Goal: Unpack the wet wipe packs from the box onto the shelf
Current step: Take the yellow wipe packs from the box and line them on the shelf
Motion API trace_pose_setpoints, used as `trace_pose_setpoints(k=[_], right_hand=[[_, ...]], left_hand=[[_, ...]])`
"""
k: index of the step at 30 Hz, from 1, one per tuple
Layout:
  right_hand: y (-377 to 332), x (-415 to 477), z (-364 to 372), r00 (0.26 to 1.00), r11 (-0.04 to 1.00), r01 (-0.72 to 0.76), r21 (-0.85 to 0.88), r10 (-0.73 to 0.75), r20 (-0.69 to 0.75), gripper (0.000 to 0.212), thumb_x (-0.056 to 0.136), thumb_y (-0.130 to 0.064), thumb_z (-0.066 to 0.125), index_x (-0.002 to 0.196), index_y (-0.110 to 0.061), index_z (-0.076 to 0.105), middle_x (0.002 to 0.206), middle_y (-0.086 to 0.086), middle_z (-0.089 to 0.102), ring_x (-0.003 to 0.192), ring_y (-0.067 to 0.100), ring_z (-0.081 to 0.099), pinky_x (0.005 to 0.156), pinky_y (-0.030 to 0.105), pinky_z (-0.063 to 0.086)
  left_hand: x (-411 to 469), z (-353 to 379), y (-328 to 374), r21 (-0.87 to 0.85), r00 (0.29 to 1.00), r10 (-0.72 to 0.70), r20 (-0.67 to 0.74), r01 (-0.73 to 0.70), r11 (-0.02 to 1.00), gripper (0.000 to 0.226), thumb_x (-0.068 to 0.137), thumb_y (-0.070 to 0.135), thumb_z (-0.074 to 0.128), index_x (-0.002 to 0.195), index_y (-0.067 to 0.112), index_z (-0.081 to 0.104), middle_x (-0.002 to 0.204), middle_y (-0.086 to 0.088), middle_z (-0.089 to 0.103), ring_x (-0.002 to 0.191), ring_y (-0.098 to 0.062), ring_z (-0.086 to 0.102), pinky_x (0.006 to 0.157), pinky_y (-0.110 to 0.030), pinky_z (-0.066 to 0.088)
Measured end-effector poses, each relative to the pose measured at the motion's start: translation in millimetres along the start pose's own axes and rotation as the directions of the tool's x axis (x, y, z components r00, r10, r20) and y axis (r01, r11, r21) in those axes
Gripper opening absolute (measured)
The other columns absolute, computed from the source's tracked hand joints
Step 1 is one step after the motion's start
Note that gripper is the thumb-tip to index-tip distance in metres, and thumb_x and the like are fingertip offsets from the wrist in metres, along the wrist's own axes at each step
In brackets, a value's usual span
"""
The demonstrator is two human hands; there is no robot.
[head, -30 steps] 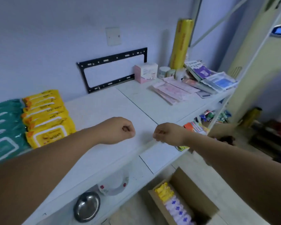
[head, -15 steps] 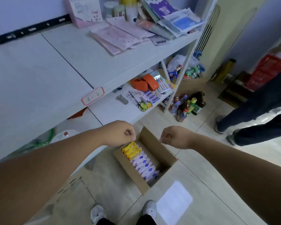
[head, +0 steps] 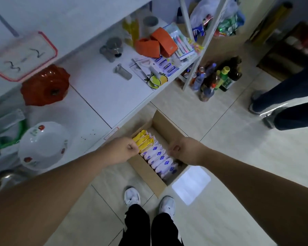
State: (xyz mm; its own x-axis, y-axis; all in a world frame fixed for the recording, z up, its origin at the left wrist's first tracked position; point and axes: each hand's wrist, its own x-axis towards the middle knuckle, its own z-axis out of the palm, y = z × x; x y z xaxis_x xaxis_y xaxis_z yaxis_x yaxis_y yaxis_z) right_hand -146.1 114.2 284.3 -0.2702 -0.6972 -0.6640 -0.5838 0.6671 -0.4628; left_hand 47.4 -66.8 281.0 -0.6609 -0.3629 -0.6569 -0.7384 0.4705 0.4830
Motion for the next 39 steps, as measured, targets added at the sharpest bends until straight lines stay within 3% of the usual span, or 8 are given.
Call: trace_pose_setpoints(k=[5,9,15,23,28,31,35,39], right_hand=[[35.4,85.2,60.6,0.999,0.998,-0.034,-0.045,0.036,0.039,0.029,0.097,-0.035,0.057,0.084,-0.01,0.063,0.091,0.007,0.066,0.086,0.027,0.064,0.075,0.032,0.051],[66.8,149.7,110.7,0.999,0.999,-0.051,-0.007,0.051,0.005,0.024,0.094,-0.041,0.059,0.106,-0.024,0.07,0.109,-0.004,0.071,0.1,0.02,0.065,0.09,0.036,0.053],[109.5,239.1,179.1,1.0,0.999,-0.007,-0.05,0.006,-0.023,0.033,0.097,-0.048,0.056,0.119,-0.026,0.068,0.124,-0.005,0.066,0.114,0.018,0.06,0.098,0.038,0.049],[142.6,347.9,227.0,0.991,0.995,0.084,-0.059,-0.09,-0.097,0.035,0.096,-0.046,0.061,0.126,-0.03,0.065,0.13,-0.003,0.062,0.126,0.018,0.051,0.103,0.034,0.044],[146.4,398.2,243.6,0.983,0.984,0.139,-0.114,-0.151,-0.101,0.036,0.093,-0.045,0.065,0.126,-0.031,0.066,0.131,-0.002,0.061,0.125,0.02,0.051,0.1,0.033,0.044],[148.7,414.7,253.2,0.977,0.958,0.154,-0.241,-0.185,-0.109,0.037,0.09,-0.047,0.066,0.123,-0.033,0.064,0.132,-0.007,0.058,0.129,0.022,0.043,0.104,0.039,0.038],[153.4,425.9,259.0,0.955,0.896,0.179,-0.407,-0.258,-0.148,0.031,0.087,-0.045,0.066,0.117,-0.036,0.067,0.129,-0.01,0.056,0.127,0.023,0.04,0.1,0.04,0.031],[158.7,435.8,259.0,0.95,0.887,0.209,-0.412,-0.284,-0.13,0.022,0.09,-0.04,0.063,0.109,-0.033,0.072,0.12,-0.012,0.06,0.123,0.019,0.044,0.1,0.039,0.029]], left_hand=[[76.1,38.6,-49.3,0.076,0.998,-0.05,-0.035,0.053,0.996,0.02,0.095,0.03,0.062,0.096,0.017,0.077,0.096,0.003,0.075,0.094,-0.016,0.068,0.083,-0.031,0.054],[141.2,80.0,-91.8,0.116,0.992,-0.103,-0.076,0.112,0.987,0.024,0.094,0.039,0.059,0.096,0.022,0.076,0.097,0.004,0.074,0.095,-0.019,0.068,0.081,-0.03,0.054],[239.7,153.5,-155.5,0.108,0.992,-0.098,-0.074,0.106,0.989,0.04,0.073,0.062,0.046,0.082,0.032,0.07,0.08,0.0,0.073,0.079,-0.023,0.07,0.074,-0.035,0.058],[337.0,191.6,-196.2,0.047,0.986,-0.107,-0.129,0.114,0.992,0.04,0.086,0.039,0.074,0.11,0.006,0.072,0.103,-0.012,0.074,0.096,-0.028,0.068,0.075,-0.026,0.046],[374.9,201.6,-212.6,0.143,0.982,-0.068,-0.175,0.094,0.985,0.038,0.08,0.045,0.078,0.067,0.013,0.062,0.068,-0.006,0.058,0.072,-0.026,0.059,0.061,-0.03,0.041],[385.3,209.0,-213.5,0.231,0.979,-0.086,-0.186,0.129,0.964,0.038,0.079,0.049,0.077,0.069,0.015,0.063,0.071,-0.004,0.06,0.075,-0.025,0.063,0.061,-0.033,0.046],[395.9,216.4,-218.2,0.346,0.978,-0.047,-0.205,0.118,0.931,0.052,0.077,0.052,0.076,0.056,0.017,0.043,0.059,-0.002,0.044,0.063,-0.025,0.052,0.056,-0.03,0.036],[402.4,217.3,-223.2,0.256,0.969,-0.04,-0.242,0.104,0.961,0.027,0.083,0.039,0.076,0.074,0.016,0.066,0.072,-0.005,0.058,0.075,-0.028,0.06,0.067,-0.033,0.049]])
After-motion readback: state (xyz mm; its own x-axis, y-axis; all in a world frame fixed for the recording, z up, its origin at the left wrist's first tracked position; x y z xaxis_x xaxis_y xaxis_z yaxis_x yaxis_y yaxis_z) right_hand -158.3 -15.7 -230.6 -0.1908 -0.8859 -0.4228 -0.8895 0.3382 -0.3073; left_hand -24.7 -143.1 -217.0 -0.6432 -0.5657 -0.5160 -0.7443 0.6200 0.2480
